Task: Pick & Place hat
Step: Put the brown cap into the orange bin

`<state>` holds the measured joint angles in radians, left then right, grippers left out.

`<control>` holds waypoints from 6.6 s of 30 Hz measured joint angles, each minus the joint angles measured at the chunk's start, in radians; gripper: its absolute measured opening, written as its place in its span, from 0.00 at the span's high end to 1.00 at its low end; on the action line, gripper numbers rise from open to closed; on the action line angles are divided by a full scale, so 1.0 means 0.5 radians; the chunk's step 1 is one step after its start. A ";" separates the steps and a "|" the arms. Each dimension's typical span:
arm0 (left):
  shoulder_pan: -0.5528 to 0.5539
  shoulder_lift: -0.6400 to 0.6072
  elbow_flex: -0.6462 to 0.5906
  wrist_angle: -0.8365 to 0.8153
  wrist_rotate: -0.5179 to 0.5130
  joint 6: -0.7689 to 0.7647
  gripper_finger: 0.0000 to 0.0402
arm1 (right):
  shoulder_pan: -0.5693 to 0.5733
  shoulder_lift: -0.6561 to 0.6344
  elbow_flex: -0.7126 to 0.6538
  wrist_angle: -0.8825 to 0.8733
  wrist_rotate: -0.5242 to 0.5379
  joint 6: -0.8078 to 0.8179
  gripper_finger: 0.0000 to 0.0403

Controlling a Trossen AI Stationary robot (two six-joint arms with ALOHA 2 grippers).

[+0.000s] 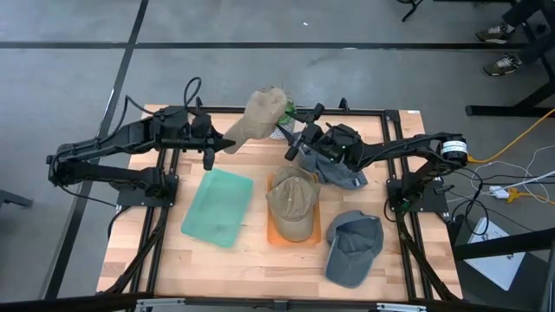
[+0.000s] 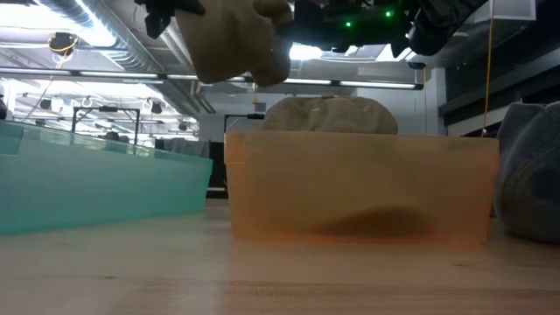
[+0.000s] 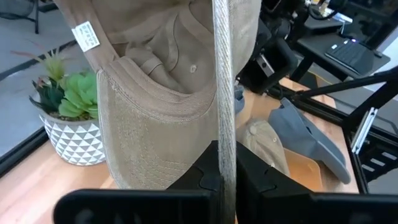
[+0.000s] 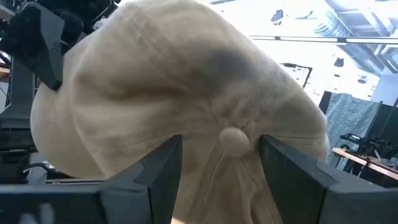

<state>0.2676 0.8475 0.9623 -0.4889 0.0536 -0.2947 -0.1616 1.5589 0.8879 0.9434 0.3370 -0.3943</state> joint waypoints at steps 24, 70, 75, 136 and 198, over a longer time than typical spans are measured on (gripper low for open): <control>-0.001 0.029 0.000 -0.139 0.092 0.105 0.96 | 0.006 -0.045 0.000 -0.197 -0.357 0.172 0.92; -0.054 0.043 -0.001 0.462 0.443 0.404 0.40 | -0.008 -0.554 0.306 -1.370 -1.624 1.274 0.93; -0.079 0.130 -0.001 0.650 0.406 0.789 0.40 | -0.009 -0.539 0.452 -1.624 -1.643 1.264 0.93; -0.144 0.336 -0.002 0.323 0.928 0.709 0.99 | -0.025 -0.043 0.788 -1.750 -2.002 1.129 0.62; -0.137 0.086 -0.002 0.297 0.988 0.720 0.99 | -0.169 0.226 0.788 -1.219 -2.878 1.243 0.99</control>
<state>0.1993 0.8907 0.9615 -0.3405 0.5474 0.0654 -0.2459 1.6718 1.2819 0.3340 -1.1018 0.2272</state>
